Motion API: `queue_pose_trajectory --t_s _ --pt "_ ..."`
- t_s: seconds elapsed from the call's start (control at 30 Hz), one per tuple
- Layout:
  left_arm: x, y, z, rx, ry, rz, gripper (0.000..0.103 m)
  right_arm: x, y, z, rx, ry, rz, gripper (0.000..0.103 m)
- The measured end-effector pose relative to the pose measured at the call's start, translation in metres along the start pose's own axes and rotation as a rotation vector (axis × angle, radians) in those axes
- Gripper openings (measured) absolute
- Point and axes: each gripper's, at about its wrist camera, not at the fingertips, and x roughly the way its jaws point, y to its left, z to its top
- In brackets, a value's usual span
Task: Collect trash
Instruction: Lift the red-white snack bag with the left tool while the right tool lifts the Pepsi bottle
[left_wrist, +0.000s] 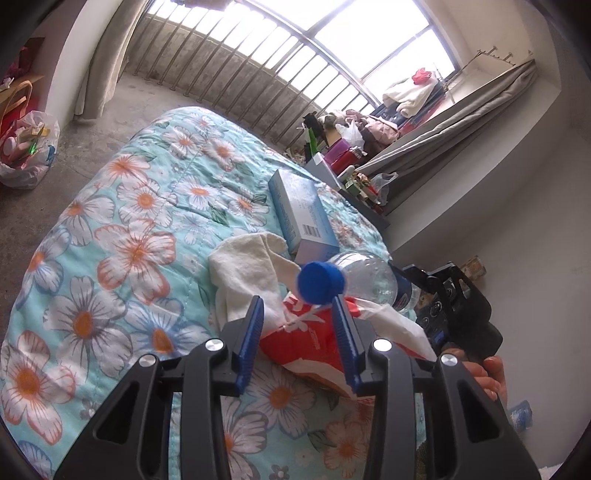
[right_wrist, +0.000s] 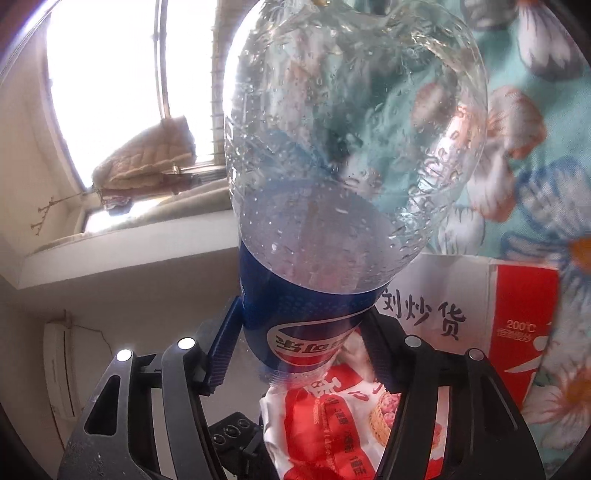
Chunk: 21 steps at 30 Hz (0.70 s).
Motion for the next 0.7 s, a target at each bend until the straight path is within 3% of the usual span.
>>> queue_pose_trajectory --t_s 0.23,0.4,0.53,0.7 --pt "-0.020 -0.011 -0.013 0.060 -0.001 -0.042 0.036 -0.080 0.007 0.007 -0.052 -0.129 0.094 0.058" --pt "-0.010 -0.029 -0.031 0.117 0.086 -0.051 0.037 -0.150 0.007 -0.008 -0.132 -0.202 0.126 0.058" --pt "0.014 -0.038 -0.042 0.088 0.163 -0.019 0.039 -0.200 -0.002 -0.032 -0.220 -0.191 0.087 0.058" --pt "0.046 -0.036 -0.049 -0.010 0.223 0.043 0.052 -0.217 -0.027 -0.065 -0.262 -0.088 -0.039 0.058"
